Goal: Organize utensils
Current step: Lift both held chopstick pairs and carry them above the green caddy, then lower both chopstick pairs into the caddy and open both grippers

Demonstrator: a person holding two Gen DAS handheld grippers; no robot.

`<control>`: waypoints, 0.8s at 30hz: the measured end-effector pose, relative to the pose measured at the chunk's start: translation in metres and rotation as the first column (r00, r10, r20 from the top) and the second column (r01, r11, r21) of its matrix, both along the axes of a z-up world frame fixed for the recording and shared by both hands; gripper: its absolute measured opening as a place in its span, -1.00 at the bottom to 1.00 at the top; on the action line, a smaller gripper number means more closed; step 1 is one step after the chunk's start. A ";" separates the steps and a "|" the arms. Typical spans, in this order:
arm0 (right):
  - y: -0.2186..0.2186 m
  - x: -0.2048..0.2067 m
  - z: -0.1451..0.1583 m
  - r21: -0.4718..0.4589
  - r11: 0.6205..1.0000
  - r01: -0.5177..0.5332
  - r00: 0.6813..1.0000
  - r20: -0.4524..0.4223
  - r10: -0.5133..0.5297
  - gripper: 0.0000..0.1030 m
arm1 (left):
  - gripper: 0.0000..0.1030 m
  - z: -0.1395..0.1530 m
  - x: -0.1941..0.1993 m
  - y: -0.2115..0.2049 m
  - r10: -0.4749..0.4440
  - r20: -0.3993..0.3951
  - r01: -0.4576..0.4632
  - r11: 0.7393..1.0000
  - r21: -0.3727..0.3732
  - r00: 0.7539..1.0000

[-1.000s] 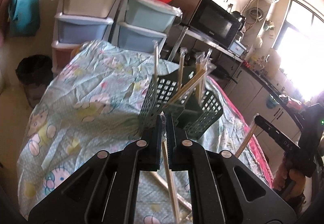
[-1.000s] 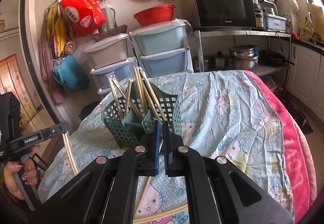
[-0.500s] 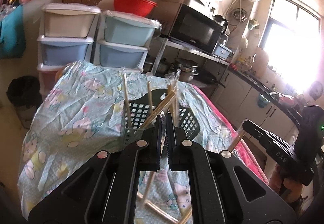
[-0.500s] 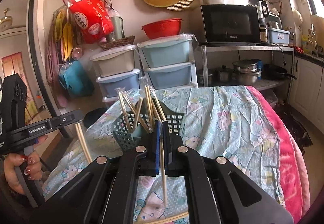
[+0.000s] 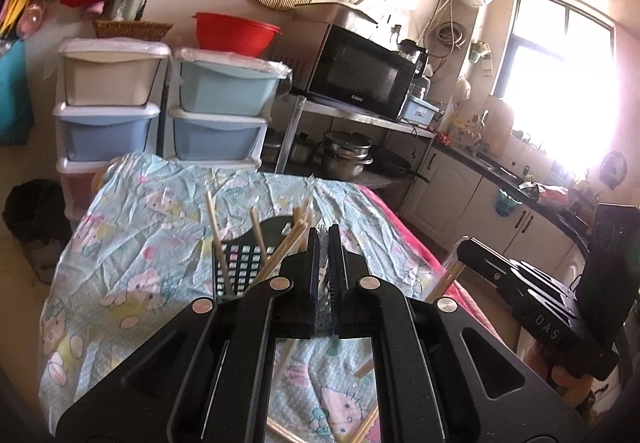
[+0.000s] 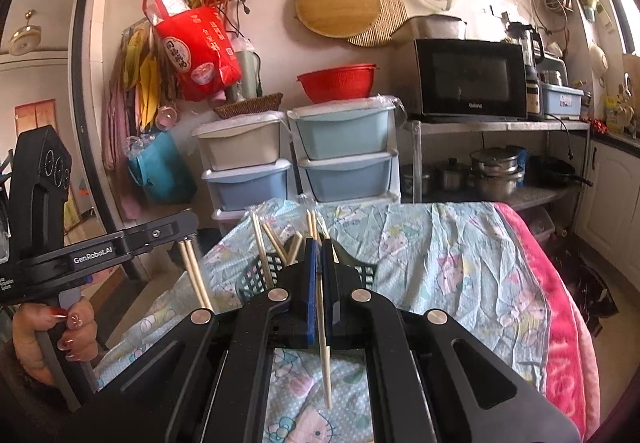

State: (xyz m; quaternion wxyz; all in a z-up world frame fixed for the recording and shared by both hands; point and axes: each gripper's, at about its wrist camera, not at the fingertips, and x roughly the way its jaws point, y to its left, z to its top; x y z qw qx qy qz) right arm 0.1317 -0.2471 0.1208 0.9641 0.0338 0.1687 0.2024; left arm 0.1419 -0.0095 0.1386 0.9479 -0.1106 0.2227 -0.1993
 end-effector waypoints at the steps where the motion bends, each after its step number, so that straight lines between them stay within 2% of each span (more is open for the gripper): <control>1: 0.001 0.000 0.003 0.000 1.000 -0.002 1.000 0.008 0.002 -0.94 | -0.96 0.003 0.001 -0.001 0.000 0.007 0.000 1.000 0.001 1.000; 16: 0.008 0.014 0.044 0.012 1.000 -0.003 0.993 0.119 0.001 -0.94 | -0.96 0.054 0.019 -0.002 0.030 0.113 -0.027 0.999 -0.026 0.993; 24: 0.003 0.022 0.067 0.031 0.999 0.022 0.983 0.179 -0.027 -0.94 | -0.96 0.068 0.031 -0.004 0.021 0.144 -0.016 0.999 -0.039 0.989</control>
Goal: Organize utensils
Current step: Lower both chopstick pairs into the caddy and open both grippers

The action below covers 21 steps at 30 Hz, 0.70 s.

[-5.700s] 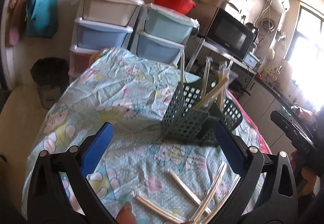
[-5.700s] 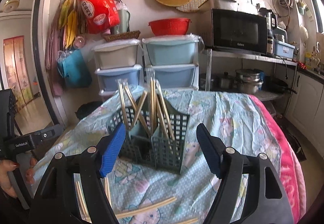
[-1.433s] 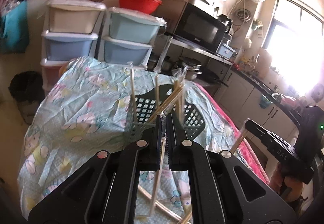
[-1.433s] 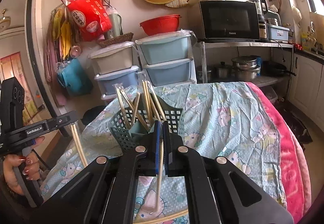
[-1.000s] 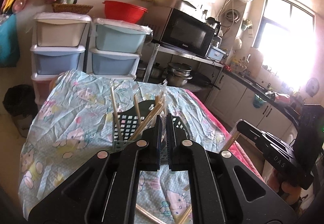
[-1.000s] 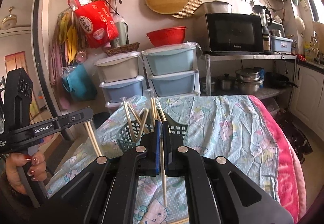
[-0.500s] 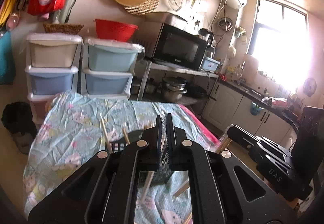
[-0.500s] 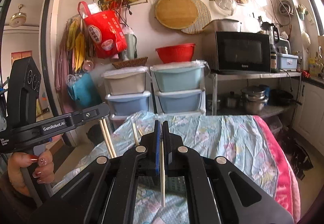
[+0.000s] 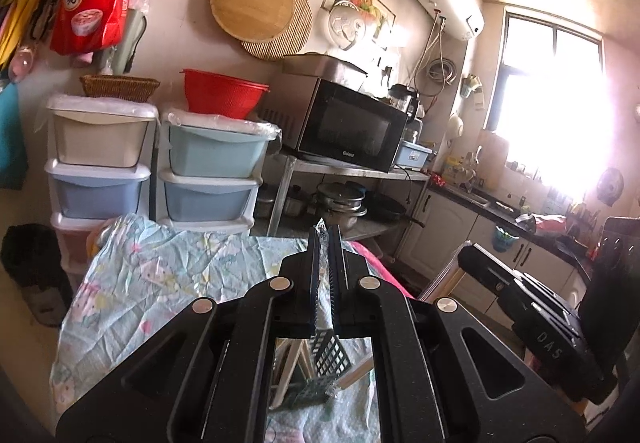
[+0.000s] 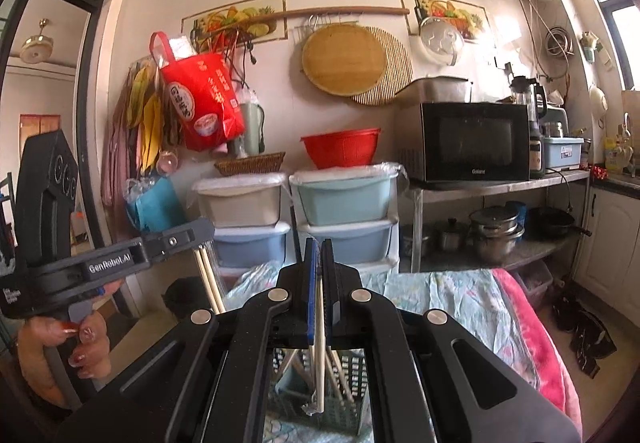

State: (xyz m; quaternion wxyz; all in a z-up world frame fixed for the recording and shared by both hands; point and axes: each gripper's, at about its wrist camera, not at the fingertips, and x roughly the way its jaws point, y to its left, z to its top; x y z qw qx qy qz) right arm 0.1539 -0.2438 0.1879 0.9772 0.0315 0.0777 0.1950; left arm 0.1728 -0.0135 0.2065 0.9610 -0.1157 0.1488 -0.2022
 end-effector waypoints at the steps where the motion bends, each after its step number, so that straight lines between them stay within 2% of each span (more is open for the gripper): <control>1: 0.000 0.001 0.003 -0.003 1.000 0.003 1.000 0.008 -0.003 -0.94 | -0.96 0.001 0.002 -0.001 0.001 0.005 -0.001 1.000 -0.001 1.000; 10: -0.004 0.019 0.013 0.000 0.999 0.037 0.998 0.059 -0.037 -0.94 | -0.96 0.005 0.015 -0.013 0.001 0.058 -0.001 1.000 0.006 0.998; 21: 0.000 0.040 -0.001 -0.023 0.997 0.067 0.996 0.059 -0.066 -0.94 | -0.96 -0.010 0.031 -0.025 -0.010 0.048 0.009 1.000 0.030 0.999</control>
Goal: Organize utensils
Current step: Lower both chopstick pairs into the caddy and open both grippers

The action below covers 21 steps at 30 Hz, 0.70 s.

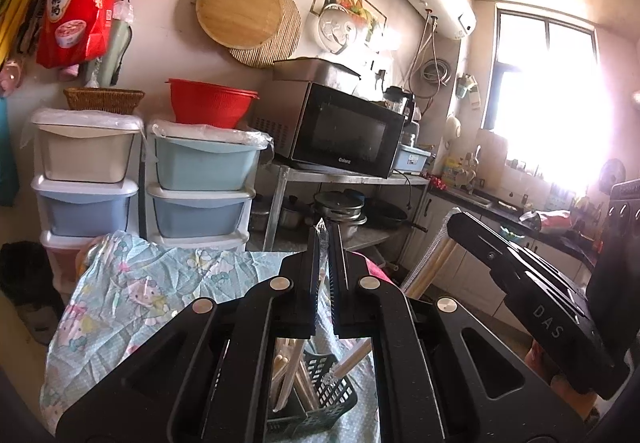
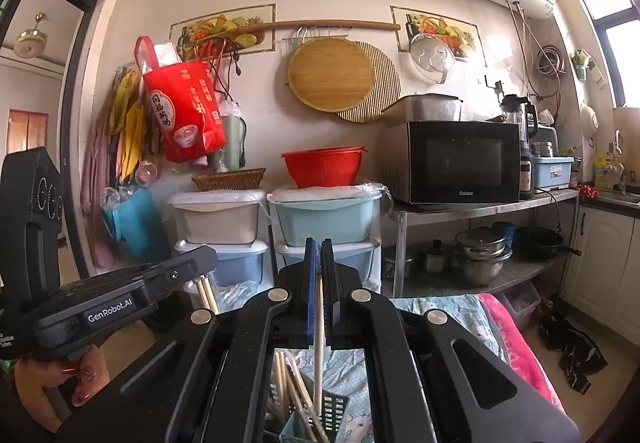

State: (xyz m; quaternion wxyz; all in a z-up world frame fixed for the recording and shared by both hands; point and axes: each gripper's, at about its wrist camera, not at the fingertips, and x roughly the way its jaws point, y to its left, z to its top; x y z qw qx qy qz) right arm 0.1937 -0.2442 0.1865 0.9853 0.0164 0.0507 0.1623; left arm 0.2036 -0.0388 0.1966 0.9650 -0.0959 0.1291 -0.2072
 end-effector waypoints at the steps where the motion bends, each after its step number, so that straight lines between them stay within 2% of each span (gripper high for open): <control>1: 0.000 0.002 -0.003 -0.003 1.000 0.003 1.000 -0.001 -0.003 -0.94 | -0.96 -0.002 0.001 0.000 -0.001 -0.001 0.001 1.000 0.000 1.000; 10: 0.003 0.015 -0.028 -0.039 0.999 0.017 0.999 -0.043 -0.018 -0.94 | -0.96 -0.029 0.013 -0.002 -0.006 -0.044 0.006 1.000 0.016 0.999; 21: 0.007 0.032 -0.065 -0.055 0.998 0.019 0.988 -0.153 -0.027 -0.94 | -0.95 -0.068 0.023 -0.006 -0.010 -0.116 0.014 0.999 0.031 0.993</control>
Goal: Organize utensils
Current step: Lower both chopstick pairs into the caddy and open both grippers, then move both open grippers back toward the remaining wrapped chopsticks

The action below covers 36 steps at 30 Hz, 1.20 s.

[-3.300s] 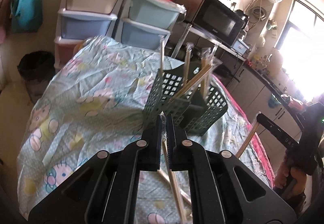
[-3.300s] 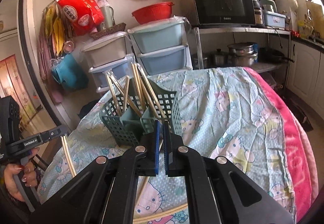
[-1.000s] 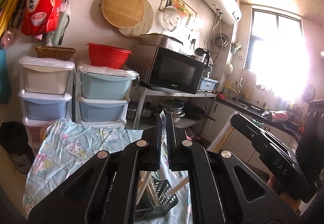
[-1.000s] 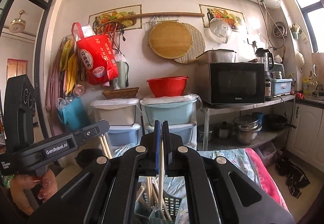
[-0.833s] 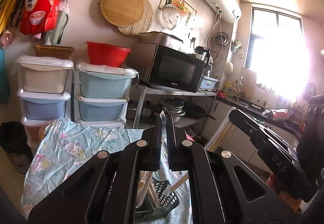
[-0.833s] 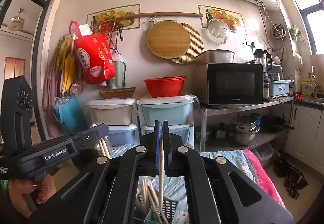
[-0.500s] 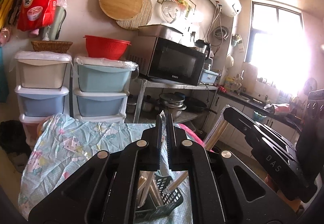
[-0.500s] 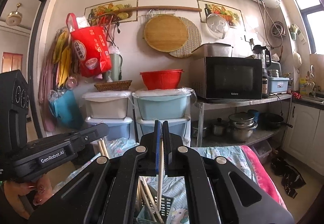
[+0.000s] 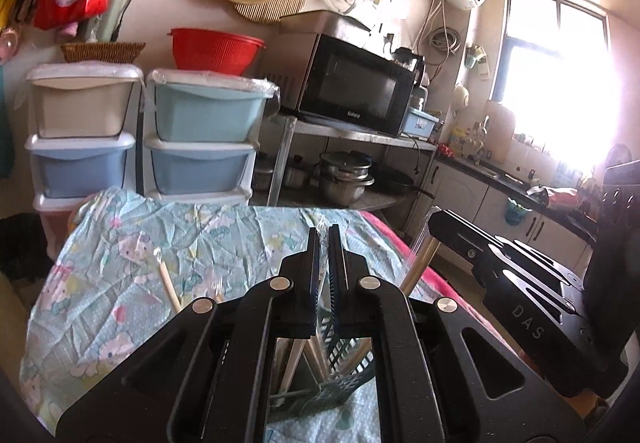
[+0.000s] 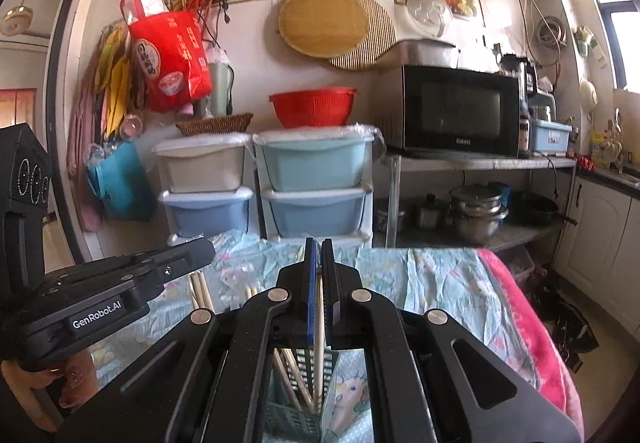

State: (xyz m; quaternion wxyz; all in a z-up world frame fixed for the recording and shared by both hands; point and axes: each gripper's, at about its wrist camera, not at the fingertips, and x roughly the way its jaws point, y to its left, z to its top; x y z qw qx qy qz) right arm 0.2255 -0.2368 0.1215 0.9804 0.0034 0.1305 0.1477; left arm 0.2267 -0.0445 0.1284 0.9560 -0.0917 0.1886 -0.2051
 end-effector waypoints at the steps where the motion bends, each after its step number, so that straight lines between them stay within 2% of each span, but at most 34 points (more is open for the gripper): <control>1: 0.000 0.001 -0.002 0.004 1.000 0.001 1.000 -0.007 -0.001 -0.93 | -0.95 -0.002 0.000 0.000 0.001 -0.003 -0.001 1.000 0.002 1.000; 6: -0.001 0.003 -0.013 0.009 1.000 0.009 0.999 -0.039 -0.008 -0.92 | -0.95 -0.013 0.002 0.002 0.006 -0.027 -0.006 1.000 0.010 1.000; 10: -0.003 0.002 -0.017 0.015 1.000 0.017 0.998 -0.059 -0.016 -0.60 | -0.90 -0.019 0.001 0.003 0.017 -0.041 -0.016 1.000 0.025 0.999; 11: -0.005 0.001 -0.018 0.018 1.000 0.015 0.998 -0.063 -0.014 -0.60 | -0.86 -0.020 0.000 0.004 0.019 -0.043 -0.018 0.999 0.027 0.999; 13: -0.006 -0.002 -0.019 0.016 1.000 0.017 0.998 -0.066 -0.016 -0.55 | -0.56 -0.021 -0.002 0.007 0.025 -0.051 -0.024 0.999 0.028 0.998; 18: -0.012 -0.009 -0.021 0.020 1.000 0.024 0.997 -0.072 -0.023 -0.39 | -0.36 -0.024 -0.009 0.013 0.043 -0.058 -0.042 0.999 0.027 0.997; 30: -0.019 -0.032 -0.023 0.012 1.000 0.022 0.997 -0.076 -0.021 -0.04 | 0.66 -0.018 -0.038 0.038 0.086 -0.030 -0.086 0.996 -0.022 0.996; 33: -0.018 -0.040 -0.022 0.005 1.000 0.016 0.998 -0.067 -0.016 0.02 | 0.77 -0.018 -0.047 0.041 0.094 -0.024 -0.095 0.995 -0.024 0.995; 36: -0.017 -0.048 -0.022 0.004 1.000 0.008 0.998 -0.063 -0.008 0.08 | 0.79 -0.020 -0.054 0.044 0.111 -0.021 -0.111 0.994 -0.006 0.994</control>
